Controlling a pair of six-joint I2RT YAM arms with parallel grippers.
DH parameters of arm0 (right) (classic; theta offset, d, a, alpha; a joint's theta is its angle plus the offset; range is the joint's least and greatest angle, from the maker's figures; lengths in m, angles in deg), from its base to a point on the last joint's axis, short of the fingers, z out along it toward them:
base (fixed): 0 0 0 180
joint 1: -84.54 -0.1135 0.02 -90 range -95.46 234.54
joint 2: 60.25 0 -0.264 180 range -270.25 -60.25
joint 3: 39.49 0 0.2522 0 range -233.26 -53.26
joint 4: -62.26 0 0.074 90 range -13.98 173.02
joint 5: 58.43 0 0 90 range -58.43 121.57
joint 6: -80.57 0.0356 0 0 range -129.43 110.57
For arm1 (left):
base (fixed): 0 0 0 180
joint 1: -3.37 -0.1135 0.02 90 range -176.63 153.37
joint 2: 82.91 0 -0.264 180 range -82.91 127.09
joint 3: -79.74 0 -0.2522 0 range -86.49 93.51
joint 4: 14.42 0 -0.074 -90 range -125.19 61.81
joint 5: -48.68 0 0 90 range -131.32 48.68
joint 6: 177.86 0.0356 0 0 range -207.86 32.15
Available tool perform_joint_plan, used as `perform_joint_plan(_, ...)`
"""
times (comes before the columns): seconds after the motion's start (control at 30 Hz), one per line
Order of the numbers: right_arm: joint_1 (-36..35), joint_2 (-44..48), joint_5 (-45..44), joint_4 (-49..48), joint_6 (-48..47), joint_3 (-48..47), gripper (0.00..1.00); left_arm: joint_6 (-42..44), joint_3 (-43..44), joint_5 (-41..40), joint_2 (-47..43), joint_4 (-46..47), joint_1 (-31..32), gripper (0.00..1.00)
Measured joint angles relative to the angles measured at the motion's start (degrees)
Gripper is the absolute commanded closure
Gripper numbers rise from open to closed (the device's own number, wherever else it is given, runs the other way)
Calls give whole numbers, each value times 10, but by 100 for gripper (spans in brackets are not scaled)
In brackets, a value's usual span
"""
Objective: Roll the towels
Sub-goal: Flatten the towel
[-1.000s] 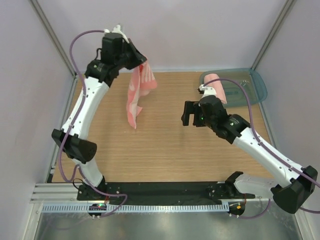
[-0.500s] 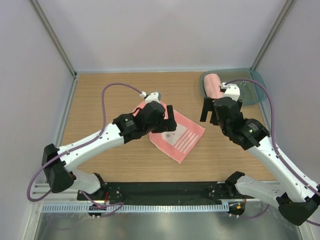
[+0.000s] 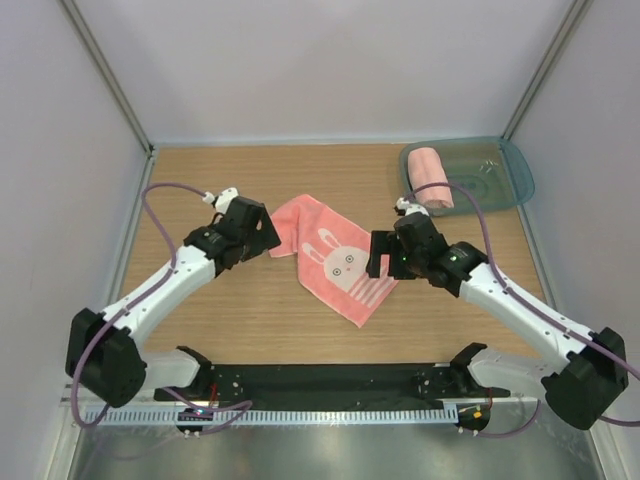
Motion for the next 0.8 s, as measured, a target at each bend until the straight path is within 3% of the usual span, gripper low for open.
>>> perform_joint_plan(0.17,-12,-38,53,-16,26,53,0,14,-6,28,99,31,-42,0)
perform_joint_plan(0.5,-23,-39,71,-16,30,60,0,18,18,68,273,98,-70,3)
perform_joint_plan(0.7,-23,-37,70,-16,30,60,0,18,46,84,309,130,-71,21)
perform_joint_plan(0.8,-23,-38,68,-16,30,60,0,16,50,91,316,144,-72,35)
